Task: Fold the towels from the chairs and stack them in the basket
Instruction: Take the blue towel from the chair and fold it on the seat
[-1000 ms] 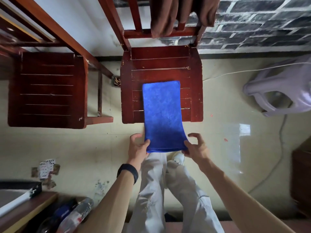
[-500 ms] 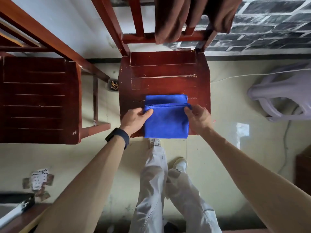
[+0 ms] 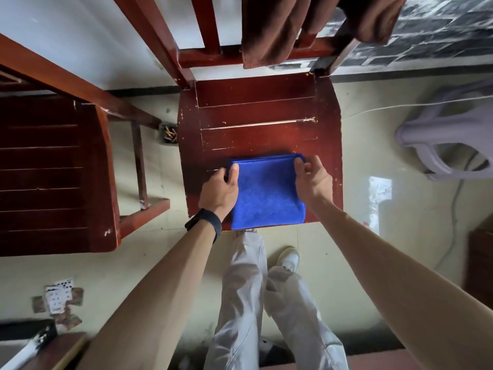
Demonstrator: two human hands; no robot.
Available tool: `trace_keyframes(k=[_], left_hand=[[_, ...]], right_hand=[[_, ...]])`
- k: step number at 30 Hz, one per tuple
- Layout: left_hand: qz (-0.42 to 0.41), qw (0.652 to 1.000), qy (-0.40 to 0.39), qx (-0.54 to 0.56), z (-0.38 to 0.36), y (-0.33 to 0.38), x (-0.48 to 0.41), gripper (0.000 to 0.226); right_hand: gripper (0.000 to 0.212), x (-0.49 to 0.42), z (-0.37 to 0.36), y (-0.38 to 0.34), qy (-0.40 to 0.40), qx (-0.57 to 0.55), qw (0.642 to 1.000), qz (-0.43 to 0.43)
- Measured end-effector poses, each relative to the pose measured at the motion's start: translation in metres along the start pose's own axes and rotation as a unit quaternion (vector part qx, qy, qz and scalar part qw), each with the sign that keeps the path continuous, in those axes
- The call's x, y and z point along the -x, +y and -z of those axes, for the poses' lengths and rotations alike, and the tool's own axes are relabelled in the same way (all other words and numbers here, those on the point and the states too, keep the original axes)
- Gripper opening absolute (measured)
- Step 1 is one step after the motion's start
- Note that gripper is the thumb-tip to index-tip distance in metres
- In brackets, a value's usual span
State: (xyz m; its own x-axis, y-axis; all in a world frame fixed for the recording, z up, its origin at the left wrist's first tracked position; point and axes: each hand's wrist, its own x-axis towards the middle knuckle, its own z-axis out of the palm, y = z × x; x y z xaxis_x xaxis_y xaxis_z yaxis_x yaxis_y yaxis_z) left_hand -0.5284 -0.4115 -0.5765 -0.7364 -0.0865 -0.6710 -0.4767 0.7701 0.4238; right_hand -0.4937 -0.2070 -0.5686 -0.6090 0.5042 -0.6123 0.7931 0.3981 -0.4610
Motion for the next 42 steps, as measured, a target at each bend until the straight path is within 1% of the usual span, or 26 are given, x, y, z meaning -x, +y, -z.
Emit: trace_keyframes(k=[3, 9, 11, 12, 13, 14, 15, 16, 17, 18, 19, 20, 22, 25, 26, 27, 29, 30, 31, 33, 35, 36, 37, 38, 40, 42], left_hand=[[-0.001, 1.000, 0.014, -0.003, 0.000, 0.002, -0.001, 0.052], [0.039, 0.998, 0.012, -0.040, 0.001, 0.007, -0.006, 0.054], [0.040, 0.995, 0.030, -0.085, 0.003, 0.012, -0.004, 0.053], [0.026, 0.991, 0.062, -0.117, 0.003, 0.012, -0.001, 0.053], [0.001, 0.984, 0.109, -0.143, 0.003, 0.012, 0.003, 0.053], [-0.041, 0.971, 0.159, -0.173, 0.002, 0.009, 0.007, 0.052], [-0.097, 0.953, 0.200, -0.206, -0.002, 0.004, 0.011, 0.050], [-0.164, 0.932, 0.225, -0.232, -0.007, -0.002, 0.014, 0.049], [-0.231, 0.914, 0.217, -0.253, -0.014, -0.010, 0.017, 0.052], [-0.286, 0.900, 0.187, -0.273, -0.020, -0.017, 0.021, 0.056], [-0.320, 0.889, 0.151, -0.292, -0.026, -0.024, 0.024, 0.060], [-0.333, 0.883, 0.119, -0.309, -0.031, -0.031, 0.026, 0.063], [-0.315, 0.886, 0.094, -0.327, -0.036, -0.043, 0.023, 0.066], [-0.304, 0.886, 0.093, -0.339, -0.039, -0.052, 0.016, 0.068], [-0.300, 0.887, 0.096, -0.339, -0.040, -0.051, 0.017, 0.069], [-0.284, 0.893, 0.106, -0.332, -0.040, -0.048, 0.020, 0.071], [-0.221, 0.920, 0.136, -0.293, -0.040, -0.041, 0.028, 0.073], [-0.189, 0.935, 0.151, -0.259, -0.038, -0.037, 0.033, 0.073], [-0.170, 0.948, 0.163, -0.214, -0.036, -0.032, 0.036, 0.073], [-0.125, 0.972, 0.174, -0.091, -0.032, -0.022, 0.038, 0.067], [-0.015, 0.991, 0.126, 0.045, -0.026, -0.010, 0.035, 0.058], [0.048, 0.989, 0.104, 0.090, -0.023, -0.005, 0.031, 0.053], [0.101, 0.984, 0.086, 0.119, -0.019, 0.000, 0.028, 0.046], [0.136, 0.979, 0.067, 0.136, -0.015, 0.002, 0.024, 0.038], [0.152, 0.978, 0.025, 0.138, -0.006, 0.005, 0.018, 0.022], [0.150, 0.977, -0.016, 0.149, 0.001, 0.005, 0.013, 0.013]], right_hand=[[0.033, -0.002, -0.002, -0.001, 0.010, 0.012, 1.000, 0.005], [0.035, -0.009, -0.003, -0.004, 0.006, 0.081, 0.996, -0.036], [0.039, -0.006, -0.003, -0.005, 0.034, 0.098, 0.994, -0.033], [0.042, -0.002, -0.003, -0.003, 0.064, 0.110, 0.992, -0.010], [0.045, 0.003, -0.004, 0.000, 0.102, 0.130, 0.986, 0.037], [0.047, 0.011, -0.006, 0.002, 0.137, 0.157, 0.973, 0.100], [0.048, 0.019, -0.010, 0.005, 0.164, 0.183, 0.954, 0.170], [0.048, 0.026, -0.014, 0.007, 0.173, 0.207, 0.933, 0.239], [0.050, 0.030, -0.021, 0.013, 0.157, 0.235, 0.911, 0.300], [0.052, 0.034, -0.028, 0.017, 0.127, 0.264, 0.894, 0.339], [0.055, 0.034, -0.034, 0.022, 0.098, 0.291, 0.884, 0.352], [0.057, 0.033, -0.039, 0.028, 0.078, 0.313, 0.882, 0.344], [0.061, 0.025, -0.042, 0.044, 0.068, 0.342, 0.890, 0.293], [0.063, 0.013, -0.035, 0.065, 0.063, 0.367, 0.894, 0.248], [0.064, 0.011, -0.033, 0.067, 0.067, 0.358, 0.902, 0.231], [0.064, 0.011, -0.031, 0.066, 0.082, 0.335, 0.916, 0.205], [0.064, 0.016, -0.027, 0.060, 0.139, 0.264, 0.944, 0.138], [0.062, 0.018, -0.026, 0.058, 0.165, 0.226, 0.953, 0.118], [0.058, 0.020, -0.023, 0.057, 0.170, 0.187, 0.961, 0.111], [0.048, 0.023, -0.016, 0.053, 0.134, 0.093, 0.981, 0.108], [0.038, 0.022, -0.011, 0.046, 0.062, 0.011, 0.997, 0.045], [0.035, 0.020, -0.010, 0.041, 0.021, -0.009, 1.000, -0.002], [0.036, 0.018, -0.009, 0.037, -0.013, -0.022, 0.999, -0.047], [0.038, 0.016, -0.008, 0.033, -0.036, -0.034, 0.995, -0.085], [0.039, 0.010, -0.005, 0.028, -0.060, -0.054, 0.989, -0.127], [0.034, 0.006, 0.000, 0.026, -0.091, -0.096, 0.981, -0.139]])
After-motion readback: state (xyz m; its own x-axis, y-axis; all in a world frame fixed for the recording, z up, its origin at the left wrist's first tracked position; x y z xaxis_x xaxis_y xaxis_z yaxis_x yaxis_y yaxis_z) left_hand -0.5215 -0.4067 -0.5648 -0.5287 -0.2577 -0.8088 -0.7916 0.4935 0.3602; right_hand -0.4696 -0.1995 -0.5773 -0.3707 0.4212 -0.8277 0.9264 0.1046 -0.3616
